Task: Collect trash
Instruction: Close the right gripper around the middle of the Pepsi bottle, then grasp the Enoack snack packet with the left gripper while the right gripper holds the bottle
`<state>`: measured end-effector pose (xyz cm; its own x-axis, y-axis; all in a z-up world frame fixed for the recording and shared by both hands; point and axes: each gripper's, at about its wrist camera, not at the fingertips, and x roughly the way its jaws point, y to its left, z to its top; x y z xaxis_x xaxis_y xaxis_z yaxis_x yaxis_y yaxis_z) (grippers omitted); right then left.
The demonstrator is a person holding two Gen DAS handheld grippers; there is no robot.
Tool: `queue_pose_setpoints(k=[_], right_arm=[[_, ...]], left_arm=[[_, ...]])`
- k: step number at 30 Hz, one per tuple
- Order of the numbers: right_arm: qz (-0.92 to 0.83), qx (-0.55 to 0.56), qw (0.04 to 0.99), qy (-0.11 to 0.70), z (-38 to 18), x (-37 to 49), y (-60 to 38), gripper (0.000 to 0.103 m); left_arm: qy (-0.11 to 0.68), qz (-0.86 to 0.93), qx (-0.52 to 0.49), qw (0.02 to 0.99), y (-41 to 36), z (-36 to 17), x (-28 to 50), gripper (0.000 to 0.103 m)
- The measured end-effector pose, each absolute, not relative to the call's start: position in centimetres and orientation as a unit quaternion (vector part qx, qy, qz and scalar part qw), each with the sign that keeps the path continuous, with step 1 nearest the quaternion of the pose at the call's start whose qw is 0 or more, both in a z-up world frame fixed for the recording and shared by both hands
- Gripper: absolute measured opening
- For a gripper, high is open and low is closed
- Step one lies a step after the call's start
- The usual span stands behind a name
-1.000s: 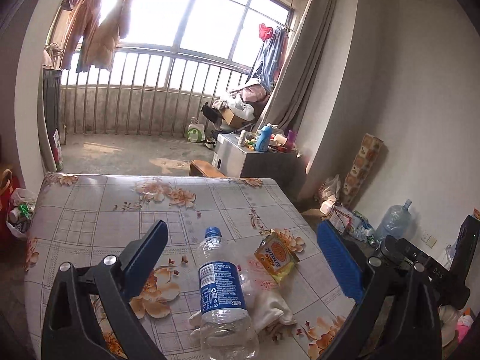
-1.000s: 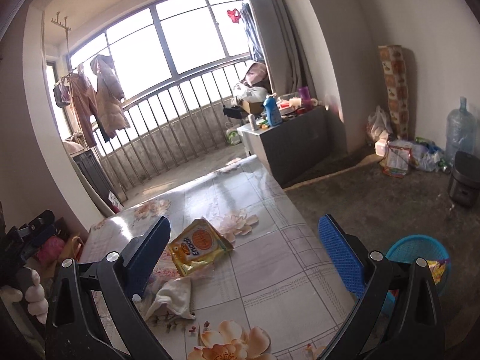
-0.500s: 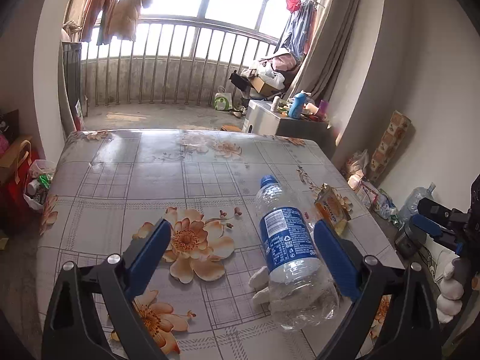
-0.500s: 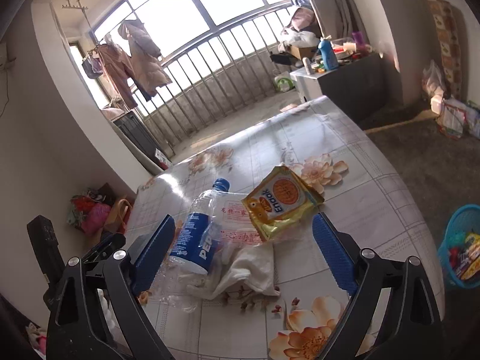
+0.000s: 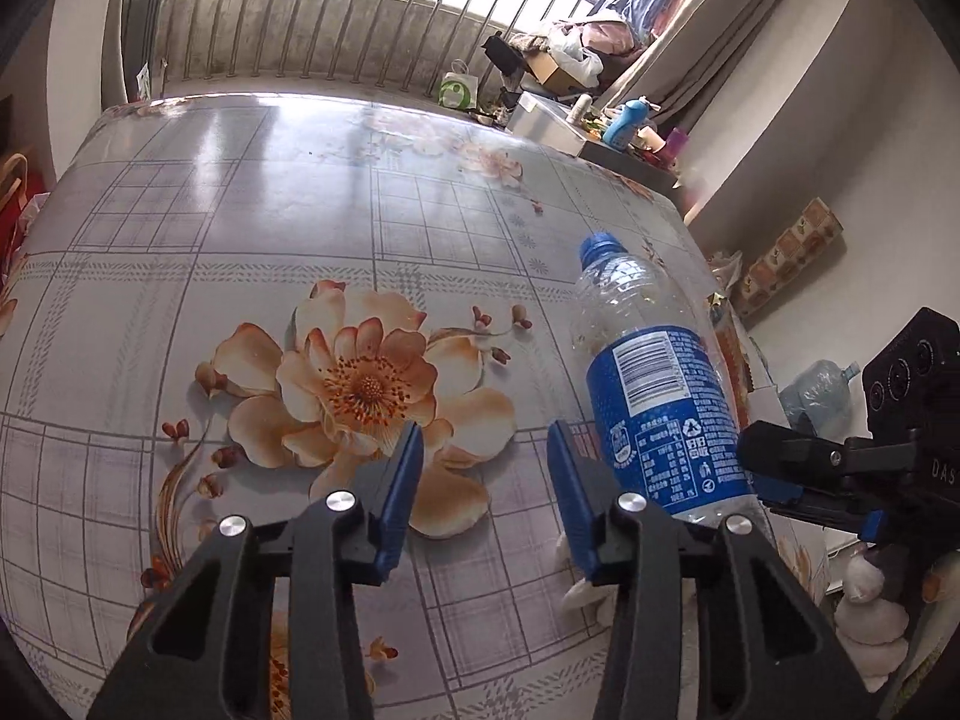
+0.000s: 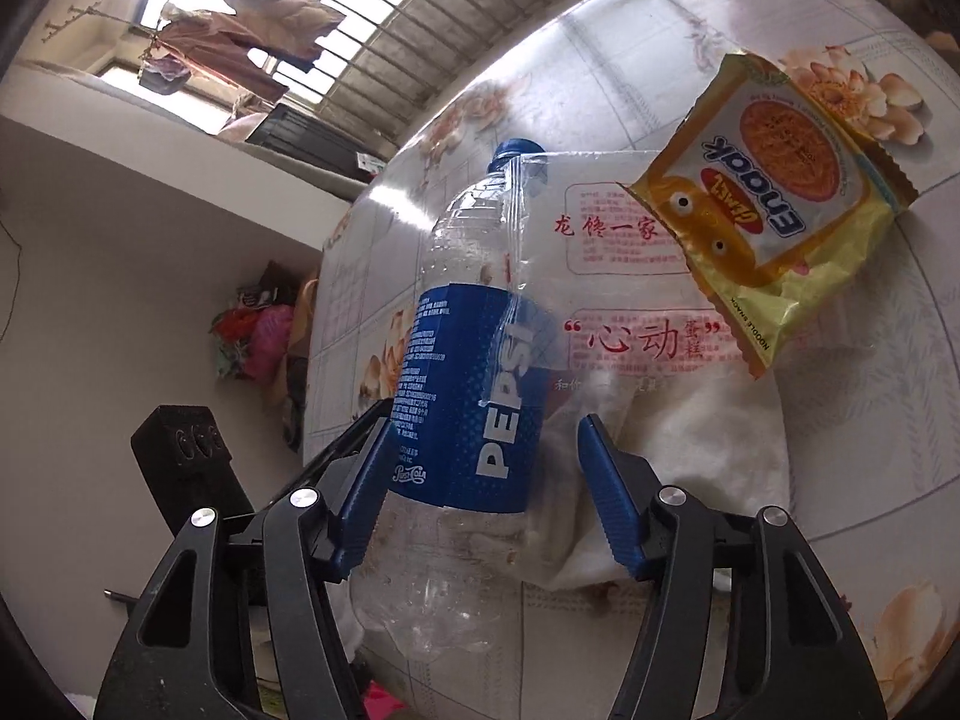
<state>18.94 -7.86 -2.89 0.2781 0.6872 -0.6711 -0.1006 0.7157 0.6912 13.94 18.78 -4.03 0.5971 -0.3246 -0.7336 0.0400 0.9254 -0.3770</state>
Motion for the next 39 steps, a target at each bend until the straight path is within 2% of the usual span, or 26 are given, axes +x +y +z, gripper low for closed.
queue_pose_setpoints(k=[4,12,13,16,28,39], right_arm=[[0.265,0.273,0.748,0.544,-2.4,19.4,-7.3,0.059],[0.284,0.284,0.728,0.556,-2.7,19.9,-7.0,0.062],[0.288,0.285,0.726,0.555,-2.8,20.0,-6.9,0.057],[0.293,0.296,0.724,0.550,-2.8,20.0,-7.2,0.055],[0.369,0.313,0.730,0.483,1.8,17.5,-8.7,0.054],[0.377,0.373,0.741,0.412,4.1,14.7,-15.9,0.054]], left_arm=[[0.445,-0.120,-0.158,0.873,18.0,-4.7,15.0,0.032],[0.448,-0.129,-0.162,0.870,17.9,-4.6,16.2,0.032],[0.450,-0.133,-0.161,0.869,17.7,-4.5,16.4,0.032],[0.454,-0.139,-0.166,0.864,17.5,-4.2,16.5,0.030],[0.394,-0.138,-0.125,0.900,16.6,2.1,11.9,0.030],[0.361,-0.198,-0.076,0.908,9.5,6.4,9.7,0.030]])
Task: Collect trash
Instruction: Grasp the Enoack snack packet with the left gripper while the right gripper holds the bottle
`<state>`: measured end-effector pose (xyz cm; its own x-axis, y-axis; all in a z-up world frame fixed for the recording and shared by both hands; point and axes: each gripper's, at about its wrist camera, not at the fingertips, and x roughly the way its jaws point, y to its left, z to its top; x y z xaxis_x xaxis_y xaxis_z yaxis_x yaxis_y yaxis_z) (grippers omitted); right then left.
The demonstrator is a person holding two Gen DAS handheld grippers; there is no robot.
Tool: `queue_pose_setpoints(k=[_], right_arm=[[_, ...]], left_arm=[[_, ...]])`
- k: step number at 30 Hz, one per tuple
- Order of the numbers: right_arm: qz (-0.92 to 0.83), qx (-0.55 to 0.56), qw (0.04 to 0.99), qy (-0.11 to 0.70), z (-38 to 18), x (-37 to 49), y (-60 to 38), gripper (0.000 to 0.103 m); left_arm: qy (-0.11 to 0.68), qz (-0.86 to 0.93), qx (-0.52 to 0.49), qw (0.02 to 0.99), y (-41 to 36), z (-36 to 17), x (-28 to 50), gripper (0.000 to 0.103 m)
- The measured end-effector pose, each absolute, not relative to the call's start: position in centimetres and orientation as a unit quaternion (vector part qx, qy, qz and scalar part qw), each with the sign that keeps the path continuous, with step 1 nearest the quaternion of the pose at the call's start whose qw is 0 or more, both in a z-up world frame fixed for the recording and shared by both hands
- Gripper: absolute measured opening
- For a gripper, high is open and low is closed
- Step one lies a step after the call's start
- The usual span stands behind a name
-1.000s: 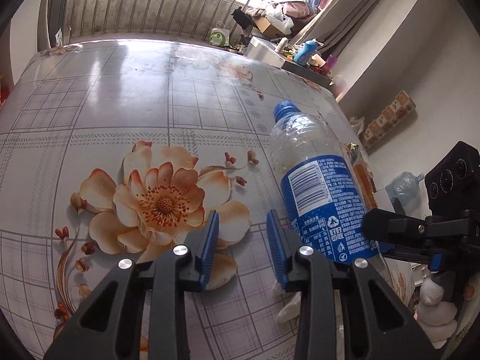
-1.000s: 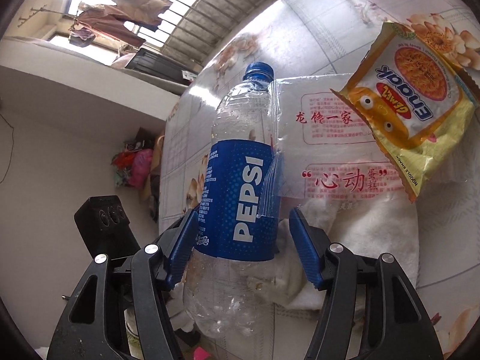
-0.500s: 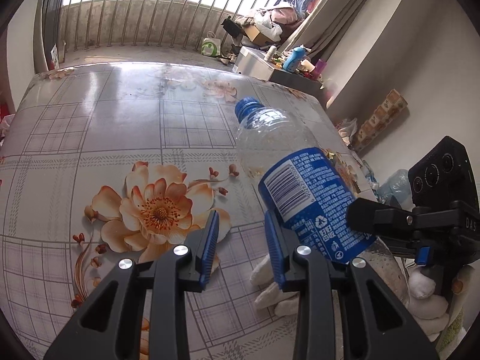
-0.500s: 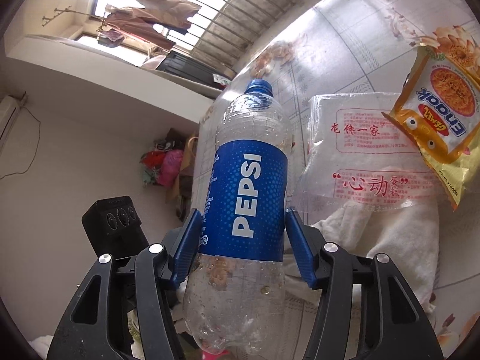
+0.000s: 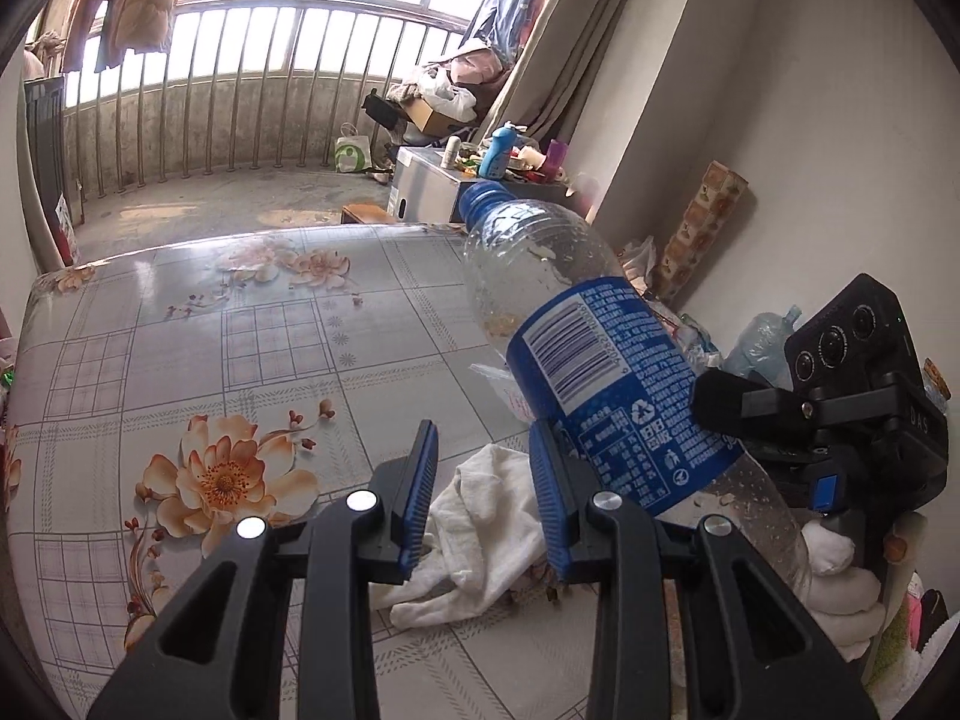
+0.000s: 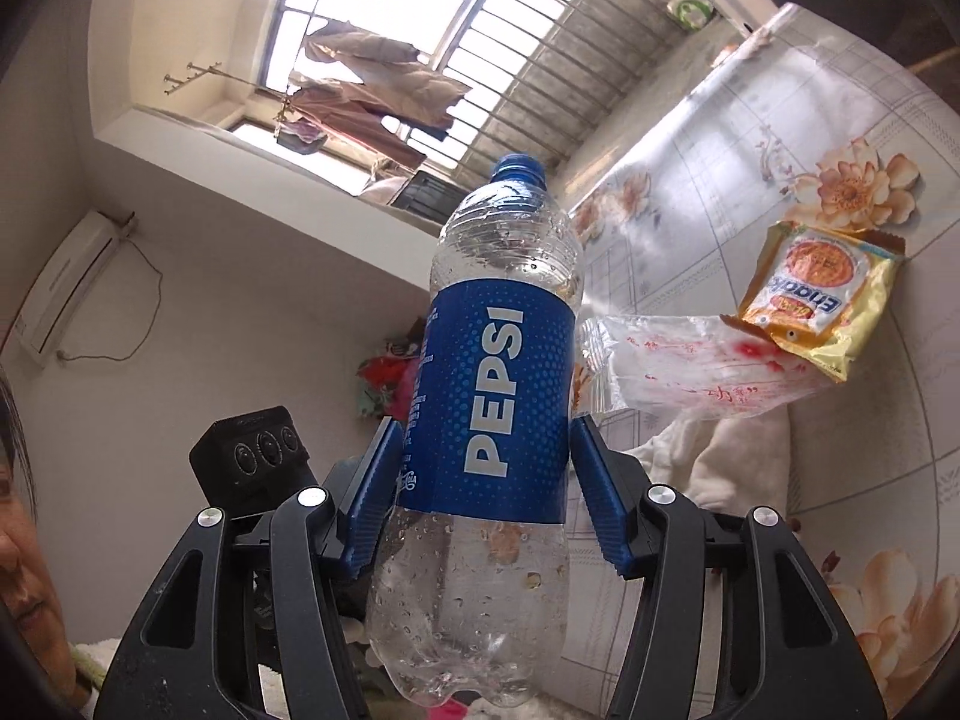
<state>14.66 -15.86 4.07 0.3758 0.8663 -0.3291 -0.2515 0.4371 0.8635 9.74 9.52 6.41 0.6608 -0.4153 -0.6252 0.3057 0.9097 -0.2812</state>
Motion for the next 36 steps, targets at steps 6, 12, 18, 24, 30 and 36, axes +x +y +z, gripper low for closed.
queue_pose_setpoints(k=[6,12,18,24,30,36], right_arm=[[0.345,0.402,0.759,0.379,3.8,12.3,-20.3,0.054],[0.286,0.425,0.768,0.385,0.9,11.6,-23.2,0.054],[0.195,0.385,0.804,0.409,-1.8,11.1,-24.5,0.054],[0.166,0.365,0.814,0.420,-2.9,11.5,-24.5,0.053],[0.140,0.336,0.826,0.430,-2.1,11.0,-24.9,0.060],[0.135,0.299,0.828,0.454,-2.5,10.9,-24.8,0.069]], left_arm=[[0.369,-0.253,-0.055,0.893,4.5,6.8,9.8,0.030],[0.407,-0.291,-0.048,0.864,-0.1,4.0,10.4,0.030],[0.451,-0.309,-0.034,0.837,-2.5,0.9,10.6,0.031],[0.465,-0.294,-0.029,0.835,-1.8,-0.3,10.7,0.031],[0.475,-0.274,-0.029,0.836,-0.7,-1.2,10.8,0.032],[0.455,-0.270,-0.031,0.848,-0.2,0.1,12.4,0.032]])
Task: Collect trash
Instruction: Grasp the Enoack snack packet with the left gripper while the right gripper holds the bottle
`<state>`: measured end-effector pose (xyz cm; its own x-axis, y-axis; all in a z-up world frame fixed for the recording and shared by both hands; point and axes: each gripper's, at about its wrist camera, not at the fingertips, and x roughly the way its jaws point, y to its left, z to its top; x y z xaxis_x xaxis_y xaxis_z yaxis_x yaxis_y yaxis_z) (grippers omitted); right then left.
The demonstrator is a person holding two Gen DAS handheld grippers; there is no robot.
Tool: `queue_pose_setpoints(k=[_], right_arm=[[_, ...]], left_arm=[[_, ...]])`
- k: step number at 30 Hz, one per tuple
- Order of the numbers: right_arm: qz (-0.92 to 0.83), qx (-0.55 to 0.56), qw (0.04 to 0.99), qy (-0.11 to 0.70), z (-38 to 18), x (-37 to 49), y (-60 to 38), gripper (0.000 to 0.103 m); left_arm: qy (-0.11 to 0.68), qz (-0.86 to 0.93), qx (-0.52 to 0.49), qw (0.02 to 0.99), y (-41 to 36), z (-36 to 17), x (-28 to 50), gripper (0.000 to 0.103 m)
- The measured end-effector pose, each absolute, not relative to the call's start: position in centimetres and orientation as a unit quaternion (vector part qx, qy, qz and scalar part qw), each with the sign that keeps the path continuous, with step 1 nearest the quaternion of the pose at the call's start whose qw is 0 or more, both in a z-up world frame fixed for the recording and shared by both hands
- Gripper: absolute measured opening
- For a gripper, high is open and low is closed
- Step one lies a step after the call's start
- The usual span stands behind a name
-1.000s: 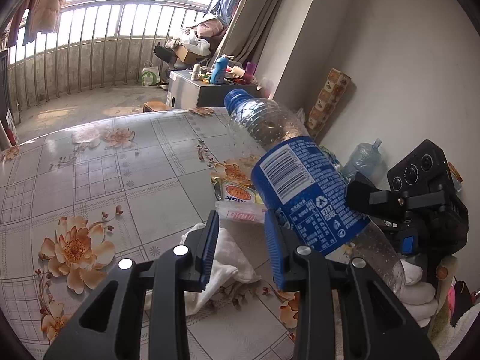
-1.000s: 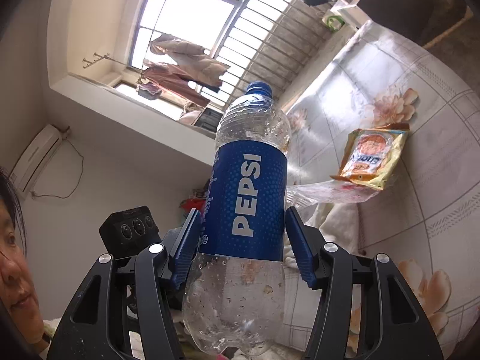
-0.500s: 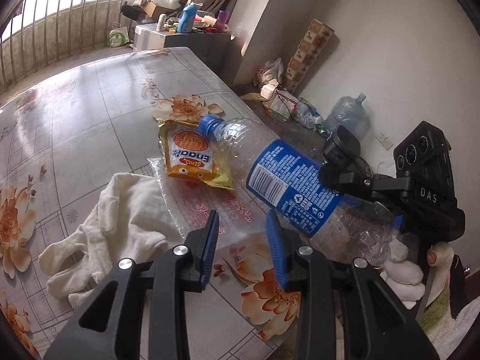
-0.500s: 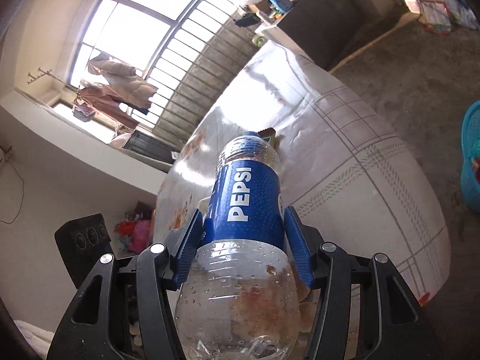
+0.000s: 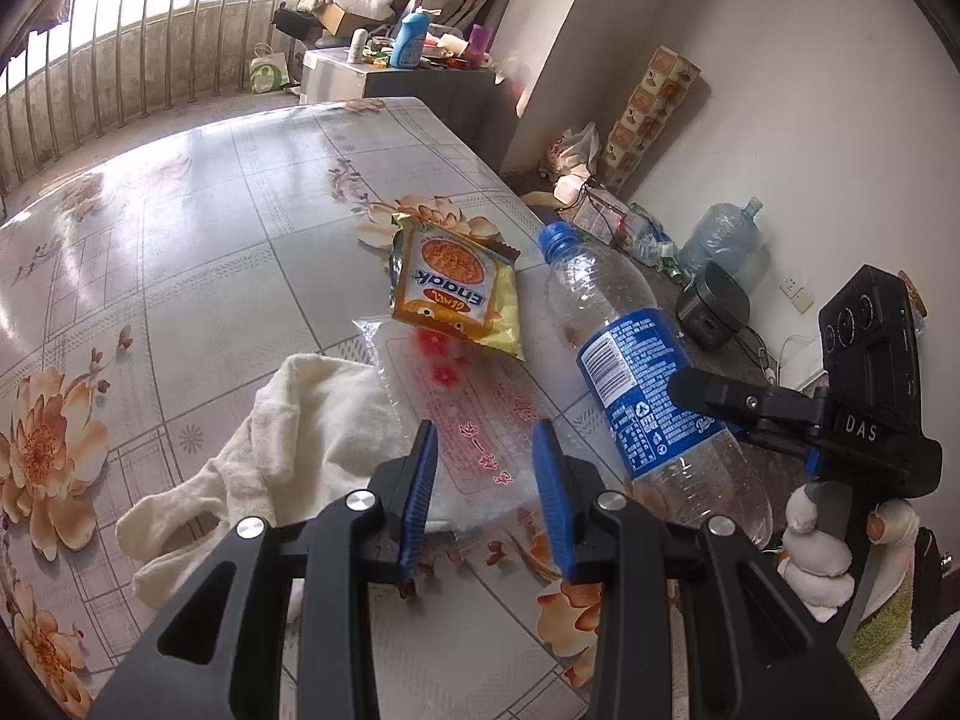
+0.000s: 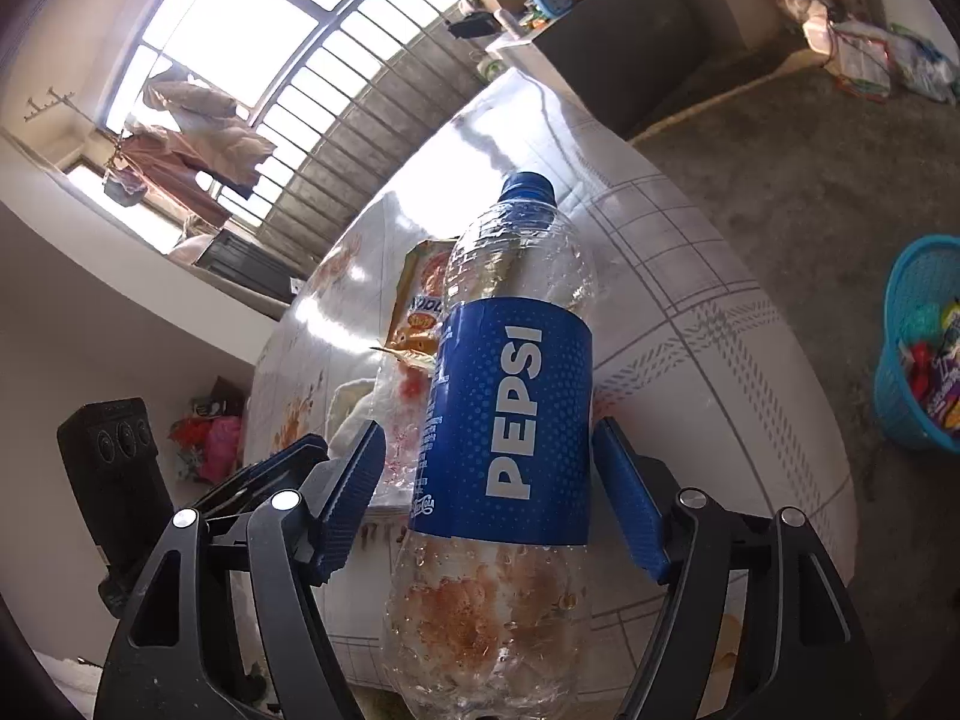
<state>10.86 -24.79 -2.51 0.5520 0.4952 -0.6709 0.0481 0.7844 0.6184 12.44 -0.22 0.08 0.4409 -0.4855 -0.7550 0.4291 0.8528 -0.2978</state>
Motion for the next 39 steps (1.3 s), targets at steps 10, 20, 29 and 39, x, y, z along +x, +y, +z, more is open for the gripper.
queue_pose_setpoints(k=[10,20,29,39], right_arm=[[0.129,0.248,0.834,0.475,-2.9,13.8,-23.3,0.058],[0.138,0.250,0.836,0.469,-3.2,15.7,-23.2,0.058],[0.147,0.267,0.835,0.459,-3.5,15.0,-23.8,0.058],[0.157,0.288,0.830,0.450,-3.8,14.4,-24.9,0.058]], left_arm=[[0.466,-0.257,-0.042,0.846,-0.6,0.4,20.2,0.032],[0.541,-0.250,-0.089,0.798,-1.4,-3.8,27.0,0.036],[0.516,-0.337,-0.155,0.772,-1.6,-2.0,26.3,0.036],[0.514,-0.313,-0.058,0.797,-4.5,-2.7,25.2,0.027]])
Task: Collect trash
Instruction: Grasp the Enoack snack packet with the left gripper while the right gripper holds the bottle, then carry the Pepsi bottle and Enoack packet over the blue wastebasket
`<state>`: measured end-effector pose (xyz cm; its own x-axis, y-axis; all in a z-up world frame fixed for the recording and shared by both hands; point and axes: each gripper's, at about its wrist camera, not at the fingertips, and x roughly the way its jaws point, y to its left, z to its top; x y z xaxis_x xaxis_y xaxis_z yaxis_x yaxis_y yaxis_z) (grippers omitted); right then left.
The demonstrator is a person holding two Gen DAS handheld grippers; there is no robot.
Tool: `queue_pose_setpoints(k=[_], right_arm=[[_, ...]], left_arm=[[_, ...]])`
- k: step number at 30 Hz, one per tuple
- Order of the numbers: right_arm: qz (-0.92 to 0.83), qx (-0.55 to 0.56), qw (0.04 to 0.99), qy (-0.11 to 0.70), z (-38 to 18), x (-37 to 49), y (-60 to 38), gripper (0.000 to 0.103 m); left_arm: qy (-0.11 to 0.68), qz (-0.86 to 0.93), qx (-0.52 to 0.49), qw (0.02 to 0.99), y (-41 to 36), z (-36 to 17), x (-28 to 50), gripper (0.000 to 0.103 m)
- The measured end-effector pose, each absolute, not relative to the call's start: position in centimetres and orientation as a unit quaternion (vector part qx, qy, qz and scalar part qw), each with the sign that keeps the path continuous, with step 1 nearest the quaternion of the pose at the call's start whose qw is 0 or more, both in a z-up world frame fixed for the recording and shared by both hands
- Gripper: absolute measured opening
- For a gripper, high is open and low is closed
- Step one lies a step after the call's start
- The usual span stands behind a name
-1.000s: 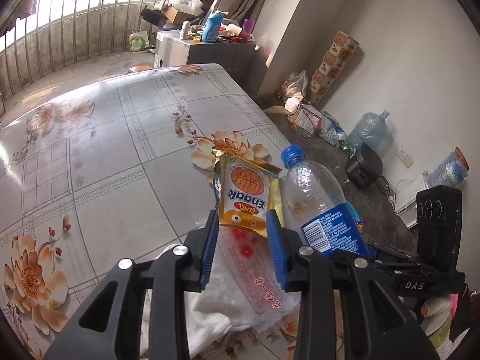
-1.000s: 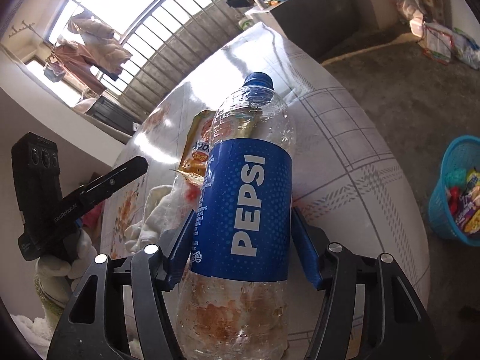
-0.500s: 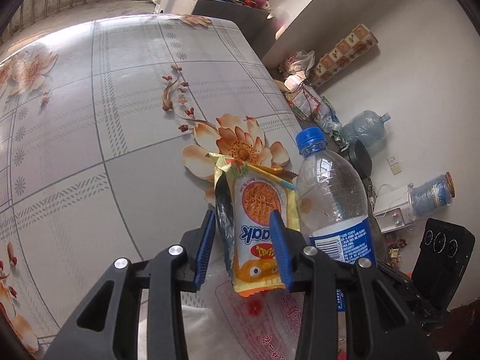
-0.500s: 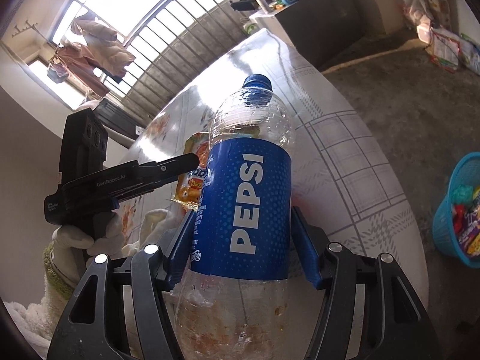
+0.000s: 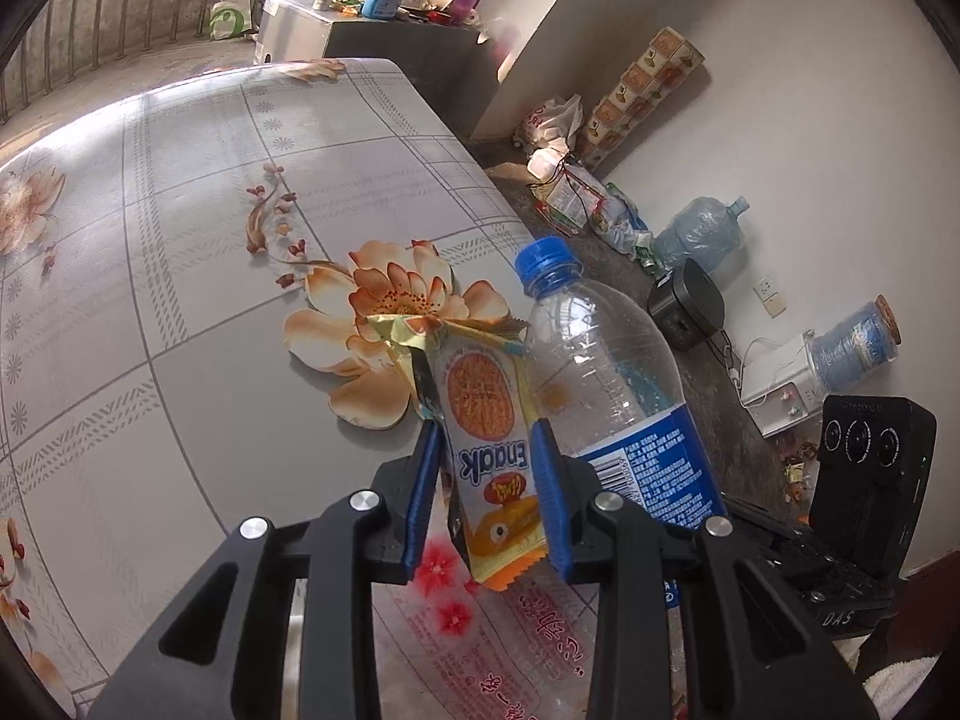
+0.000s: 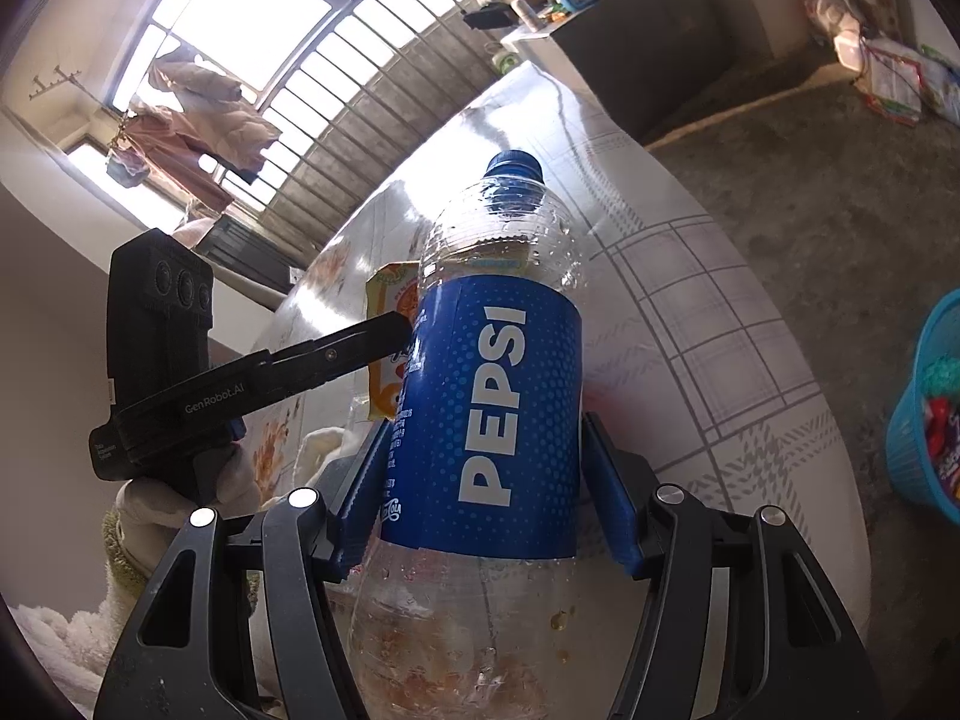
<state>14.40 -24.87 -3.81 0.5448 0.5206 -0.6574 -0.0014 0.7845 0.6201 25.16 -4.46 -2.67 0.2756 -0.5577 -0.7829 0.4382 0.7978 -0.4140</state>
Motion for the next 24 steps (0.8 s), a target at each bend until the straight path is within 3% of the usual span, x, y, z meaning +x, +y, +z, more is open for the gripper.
queue_pose_setpoints(k=[2,7,16,24], right_arm=[[0.158,0.294,0.829,0.448,-3.8,14.2,-25.3,0.057],[0.165,0.321,0.825,0.435,-3.9,13.4,-26.2,0.056],[0.170,0.373,0.827,0.385,-2.2,10.2,-29.2,0.056],[0.112,0.419,0.843,0.317,-0.9,5.2,-36.7,0.056]], left_arm=[[0.515,-0.303,-0.052,0.800,-4.5,-2.9,25.2,0.014],[0.499,-0.300,-0.050,0.812,-4.1,-1.9,24.8,0.003],[0.461,-0.322,-0.026,0.827,-6.0,2.4,22.5,0.001],[0.434,-0.386,0.026,0.814,-14.4,5.7,20.5,0.001]])
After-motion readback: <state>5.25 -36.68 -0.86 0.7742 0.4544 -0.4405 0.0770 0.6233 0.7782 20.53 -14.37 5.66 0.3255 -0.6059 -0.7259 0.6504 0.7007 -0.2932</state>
